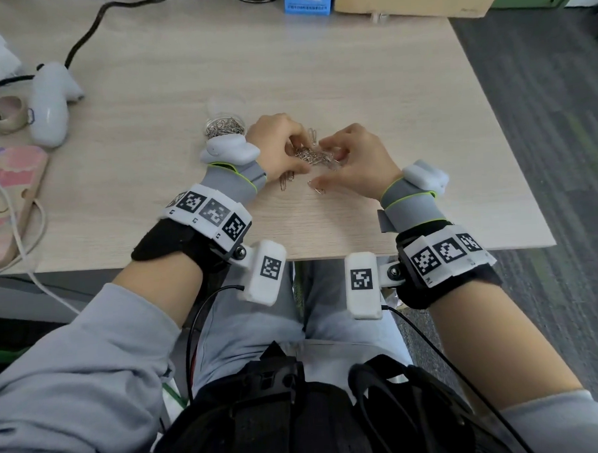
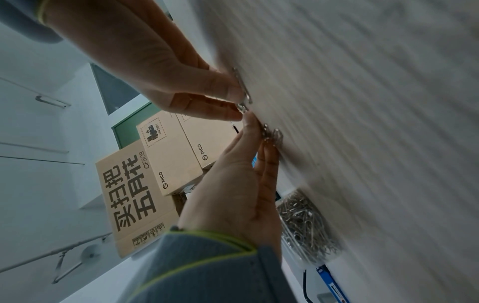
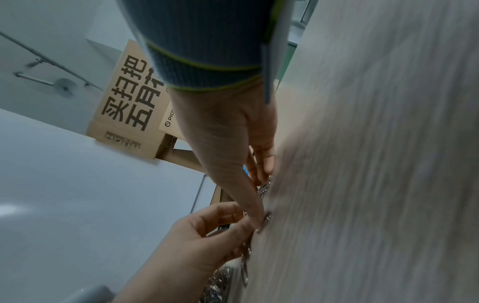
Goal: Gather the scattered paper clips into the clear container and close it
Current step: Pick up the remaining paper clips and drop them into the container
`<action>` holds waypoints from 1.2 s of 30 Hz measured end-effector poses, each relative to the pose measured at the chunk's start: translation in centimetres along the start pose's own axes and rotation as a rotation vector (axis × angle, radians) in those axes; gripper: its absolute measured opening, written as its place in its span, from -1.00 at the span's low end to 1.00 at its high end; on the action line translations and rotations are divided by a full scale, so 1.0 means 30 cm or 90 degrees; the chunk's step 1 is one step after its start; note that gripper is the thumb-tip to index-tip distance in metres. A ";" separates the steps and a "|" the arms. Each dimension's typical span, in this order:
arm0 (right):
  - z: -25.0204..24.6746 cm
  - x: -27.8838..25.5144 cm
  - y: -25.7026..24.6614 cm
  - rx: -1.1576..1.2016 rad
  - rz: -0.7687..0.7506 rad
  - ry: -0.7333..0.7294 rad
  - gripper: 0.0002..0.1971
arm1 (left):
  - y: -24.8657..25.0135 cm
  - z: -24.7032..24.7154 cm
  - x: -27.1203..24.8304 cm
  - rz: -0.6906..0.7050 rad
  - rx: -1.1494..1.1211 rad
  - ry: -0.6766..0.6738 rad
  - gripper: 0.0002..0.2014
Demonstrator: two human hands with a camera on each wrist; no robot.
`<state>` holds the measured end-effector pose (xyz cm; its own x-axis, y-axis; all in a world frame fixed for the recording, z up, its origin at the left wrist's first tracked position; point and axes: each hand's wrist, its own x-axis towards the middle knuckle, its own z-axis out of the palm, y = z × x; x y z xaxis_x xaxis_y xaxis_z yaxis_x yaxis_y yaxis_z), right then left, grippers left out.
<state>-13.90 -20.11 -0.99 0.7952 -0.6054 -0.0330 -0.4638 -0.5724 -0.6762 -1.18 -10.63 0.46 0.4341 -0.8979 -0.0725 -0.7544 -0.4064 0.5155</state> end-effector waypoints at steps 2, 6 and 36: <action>0.011 0.016 -0.001 -0.008 -0.009 0.008 -0.45 | -0.005 0.004 0.009 -0.003 -0.003 0.017 -0.72; 0.028 0.039 -0.007 0.004 -0.014 0.049 -0.68 | -0.009 0.009 0.029 -0.005 0.030 0.019 -0.81; 0.034 0.168 -0.165 0.101 0.028 0.019 -0.77 | -0.222 -0.194 -0.031 -0.106 -0.167 0.254 -0.81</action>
<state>-7.20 -19.78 1.44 0.7629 -0.6449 -0.0451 -0.4281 -0.4517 -0.7827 6.31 -6.10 2.07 0.7305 -0.6698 0.1335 -0.5321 -0.4356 0.7261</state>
